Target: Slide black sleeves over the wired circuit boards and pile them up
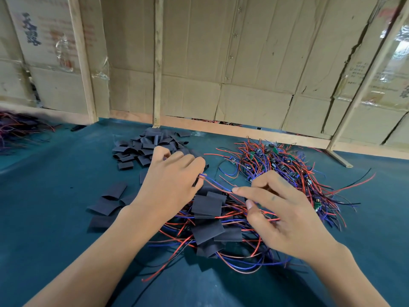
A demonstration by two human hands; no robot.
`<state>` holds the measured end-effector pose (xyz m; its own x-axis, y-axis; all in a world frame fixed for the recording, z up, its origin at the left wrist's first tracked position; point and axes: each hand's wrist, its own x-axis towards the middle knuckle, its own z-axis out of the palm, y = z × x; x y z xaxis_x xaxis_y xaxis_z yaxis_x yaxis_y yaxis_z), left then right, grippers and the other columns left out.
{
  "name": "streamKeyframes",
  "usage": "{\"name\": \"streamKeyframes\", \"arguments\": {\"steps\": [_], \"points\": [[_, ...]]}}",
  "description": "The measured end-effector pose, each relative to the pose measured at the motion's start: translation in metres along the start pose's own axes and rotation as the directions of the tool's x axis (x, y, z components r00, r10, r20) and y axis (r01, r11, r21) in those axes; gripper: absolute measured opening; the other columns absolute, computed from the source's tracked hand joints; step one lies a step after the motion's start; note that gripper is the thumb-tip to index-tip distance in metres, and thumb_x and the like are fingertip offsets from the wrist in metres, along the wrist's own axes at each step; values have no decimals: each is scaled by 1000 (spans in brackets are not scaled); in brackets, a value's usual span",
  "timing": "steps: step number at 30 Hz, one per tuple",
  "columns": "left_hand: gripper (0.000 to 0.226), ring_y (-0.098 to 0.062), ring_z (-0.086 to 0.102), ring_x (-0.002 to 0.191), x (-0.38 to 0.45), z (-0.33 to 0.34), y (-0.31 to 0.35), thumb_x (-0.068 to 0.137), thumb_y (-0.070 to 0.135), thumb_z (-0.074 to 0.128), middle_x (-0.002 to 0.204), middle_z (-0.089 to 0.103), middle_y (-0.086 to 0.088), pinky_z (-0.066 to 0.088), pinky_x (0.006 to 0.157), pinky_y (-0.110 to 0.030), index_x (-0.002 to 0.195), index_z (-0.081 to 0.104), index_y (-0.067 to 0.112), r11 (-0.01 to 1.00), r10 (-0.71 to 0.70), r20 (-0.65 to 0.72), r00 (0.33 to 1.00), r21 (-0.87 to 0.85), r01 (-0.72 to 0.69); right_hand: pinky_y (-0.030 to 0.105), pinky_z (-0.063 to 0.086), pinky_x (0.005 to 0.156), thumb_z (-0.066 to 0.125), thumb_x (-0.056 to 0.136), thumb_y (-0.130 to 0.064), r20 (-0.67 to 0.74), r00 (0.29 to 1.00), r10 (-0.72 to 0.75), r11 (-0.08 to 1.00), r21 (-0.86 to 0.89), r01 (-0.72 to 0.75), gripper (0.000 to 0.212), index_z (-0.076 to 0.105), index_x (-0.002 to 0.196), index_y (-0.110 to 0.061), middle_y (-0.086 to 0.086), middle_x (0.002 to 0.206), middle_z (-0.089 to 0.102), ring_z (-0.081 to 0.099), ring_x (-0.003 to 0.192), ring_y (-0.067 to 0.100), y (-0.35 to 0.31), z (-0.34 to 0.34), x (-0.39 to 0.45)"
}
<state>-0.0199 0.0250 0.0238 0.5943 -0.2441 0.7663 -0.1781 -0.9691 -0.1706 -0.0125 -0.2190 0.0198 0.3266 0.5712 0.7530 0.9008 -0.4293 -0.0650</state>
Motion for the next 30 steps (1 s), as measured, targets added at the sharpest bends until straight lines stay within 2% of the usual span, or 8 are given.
{"name": "streamKeyframes", "arguments": {"steps": [6,11,14,17,21,23,26,30], "points": [[22,-25,52,62,3,-3,11,83,22,71,64,50,4,35,79,-42,75,51,19,996,90,-2,996,-8,-90,33,50,79,59,96,-16,46,999,26,998,64,-29,31,68,125,-11,2,102,56,58,88,20,-10,8,2],[23,-25,52,63,5,-10,12,85,21,70,62,47,4,31,78,-41,73,49,19,999,45,-30,999,12,-45,26,54,82,71,88,-34,-70,943,326,900,329,-287,21,66,108,-33,-14,100,69,69,89,10,-17,11,4],[22,-24,52,63,6,-15,17,87,23,67,62,48,4,32,77,-42,73,51,18,999,37,-80,996,-28,-39,22,55,78,75,84,-36,-115,914,390,862,394,-318,17,72,99,-29,-12,91,73,71,82,12,-18,10,5],[15,-24,51,62,7,-18,27,87,21,55,62,48,4,32,76,-41,73,51,19,995,64,-129,990,-74,-74,34,58,75,76,84,-34,-127,894,429,794,525,-306,16,75,100,-28,-7,88,74,73,78,18,-19,8,6],[13,-24,51,62,5,-17,36,75,20,65,63,50,5,29,76,-40,73,52,18,986,68,-98,993,-147,-82,26,57,75,75,87,-18,-90,919,384,792,544,-277,13,76,100,-17,-5,91,76,74,80,17,-27,12,5],[3,-23,50,62,3,-16,39,72,18,56,64,51,5,29,76,-38,74,53,17,972,93,-63,994,-209,-104,25,57,75,75,87,-17,-67,916,396,776,558,-294,11,75,98,-15,-3,90,76,74,80,17,-29,14,6],[13,-25,53,62,3,-15,44,69,16,47,66,54,3,32,72,-38,78,57,14,942,84,34,996,-330,-68,22,56,74,77,82,-12,-50,891,451,737,584,-340,12,74,93,-17,-2,88,76,73,78,16,-30,15,6],[52,-27,57,68,1,-15,45,63,7,73,74,62,-1,40,66,-34,107,48,18,865,34,180,983,-499,61,28,56,69,77,82,-13,15,872,489,703,585,-404,10,75,90,-18,-1,84,75,71,71,16,-29,15,8]]}}
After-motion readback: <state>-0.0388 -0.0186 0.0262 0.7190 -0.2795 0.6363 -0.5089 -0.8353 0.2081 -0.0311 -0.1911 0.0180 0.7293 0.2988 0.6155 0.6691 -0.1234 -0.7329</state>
